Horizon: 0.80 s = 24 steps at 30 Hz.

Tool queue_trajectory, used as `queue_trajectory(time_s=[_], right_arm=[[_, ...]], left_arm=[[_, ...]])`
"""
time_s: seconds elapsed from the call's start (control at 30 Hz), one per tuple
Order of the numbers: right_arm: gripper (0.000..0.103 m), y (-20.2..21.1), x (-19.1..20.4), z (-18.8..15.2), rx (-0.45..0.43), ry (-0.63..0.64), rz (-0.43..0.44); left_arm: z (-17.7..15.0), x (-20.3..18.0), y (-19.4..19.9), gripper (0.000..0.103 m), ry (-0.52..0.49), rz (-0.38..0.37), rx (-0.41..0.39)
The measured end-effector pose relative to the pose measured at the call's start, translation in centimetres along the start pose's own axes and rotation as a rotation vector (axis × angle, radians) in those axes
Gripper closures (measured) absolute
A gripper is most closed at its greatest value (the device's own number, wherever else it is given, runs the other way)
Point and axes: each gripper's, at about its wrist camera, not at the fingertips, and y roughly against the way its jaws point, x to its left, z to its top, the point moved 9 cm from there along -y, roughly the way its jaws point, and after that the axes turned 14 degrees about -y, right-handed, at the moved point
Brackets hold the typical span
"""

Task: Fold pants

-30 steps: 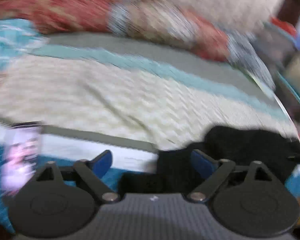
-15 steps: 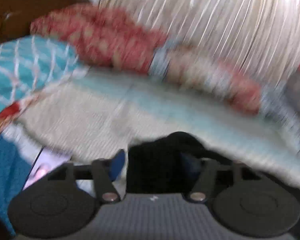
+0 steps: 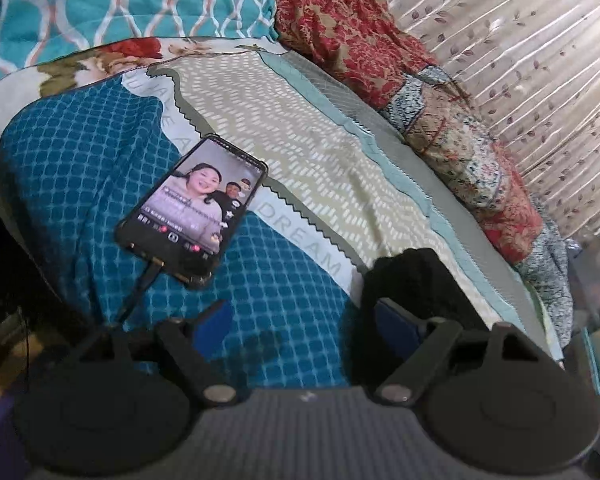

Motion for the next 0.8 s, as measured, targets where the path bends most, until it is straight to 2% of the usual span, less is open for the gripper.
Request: queue_trajectory(time_s=[0.03,0.07,0.1,0.13,0.17,0.27,0.33,0.4,0.5,0.53,0.57,0.63,0.67,0.7,0.73,0.8], right_arm=[[0.03,-1.1,0.7,-0.1,0.024,0.037,0.013],[0.037,-2.5,0.9,-0.4,0.067,0.067,0.012],[0.05,-4.1,0.6,-0.4,0.127,0.074,0.015],[0.084,-4.7,-0.3,-0.2,0.164,0.032,0.026],[0.091,-4.8,-1.8,1.0,0.163,-0.074,0.047],[0.094,-2.0,-7.7,5.3,0.006,-0.463,0.117],[0.094,-0.1,-11.2,6.3,-0.056,-0.668,0.156],[0.094,0.9,-12.5,6.7,-0.075,-0.752,0.182],[0.094,1.2,-12.6,6.9,-0.078,-0.736,0.132],[0.094,1.5,-12.9,7.1,-0.092,-0.741,0.124],[0.094,2.1,-13.4,7.3,-0.114,-0.757,0.122],[0.094,2.6,-14.2,8.0,-0.154,-0.788,0.12],[0.094,2.7,-14.7,8.4,-0.169,-0.79,0.112],[0.094,3.0,-14.9,8.8,-0.183,-0.785,0.106],[0.094,3.4,-14.8,9.2,-0.197,-0.773,0.109],[0.094,3.7,-13.6,9.7,-0.217,-0.708,0.128]], left_arm=[[-0.1,0.0,0.1,0.022,0.004,-0.014,0.0],[-0.4,-0.3,0.1,0.022,0.006,-0.032,0.004],[-0.7,-0.7,0.0,0.022,0.001,-0.053,0.011],[-1.0,-1.2,-0.1,0.022,-0.003,-0.064,0.014],[-1.1,-1.7,-0.3,0.022,-0.012,-0.076,0.017],[-1.6,-3.3,-1.6,0.019,-0.032,-0.126,0.033],[-1.9,-4.5,-3.1,0.015,-0.032,-0.165,0.059],[-2.0,-5.7,-4.9,0.013,-0.019,-0.23,0.092],[-1.7,-7.3,-7.4,0.0,-0.005,-0.295,0.127],[-1.7,-7.6,-8.3,0.001,-0.018,-0.292,0.134],[-1.8,-7.9,-9.2,0.004,-0.033,-0.276,0.138],[-1.5,-8.5,-11.1,0.057,-0.086,-0.239,0.149],[-1.3,-8.7,-12.0,0.058,-0.104,-0.217,0.173],[-0.7,-8.9,-12.1,0.067,-0.102,-0.196,0.166],[0.1,-9.0,-11.4,0.077,-0.114,-0.186,0.138],[2.2,-9.3,-8.0,0.077,-0.143,-0.172,0.017]])
